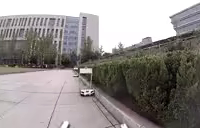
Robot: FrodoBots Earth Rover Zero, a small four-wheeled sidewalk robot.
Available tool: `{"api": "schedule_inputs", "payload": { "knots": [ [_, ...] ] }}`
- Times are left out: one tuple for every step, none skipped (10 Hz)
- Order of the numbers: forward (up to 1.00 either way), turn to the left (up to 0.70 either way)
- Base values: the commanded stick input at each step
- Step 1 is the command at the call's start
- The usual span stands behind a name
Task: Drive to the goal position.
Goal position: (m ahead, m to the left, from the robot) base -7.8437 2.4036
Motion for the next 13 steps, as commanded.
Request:
{"api": "schedule_inputs", "payload": {
  "knots": [
    [0.0, 0.0],
    [0.0, 0.0],
    [0.01, 0.0],
    [0.03, 0.0],
    [0.04, 0.0],
    [0.04, 0.0],
    [0.04, 0.0],
    [0.04, 0.0],
    [0.03, 0.0],
    [0.01, 0.0],
    [0.01, 0.0],
    [0.04, 0.0],
    [0.01, 0.0]
  ]
}}
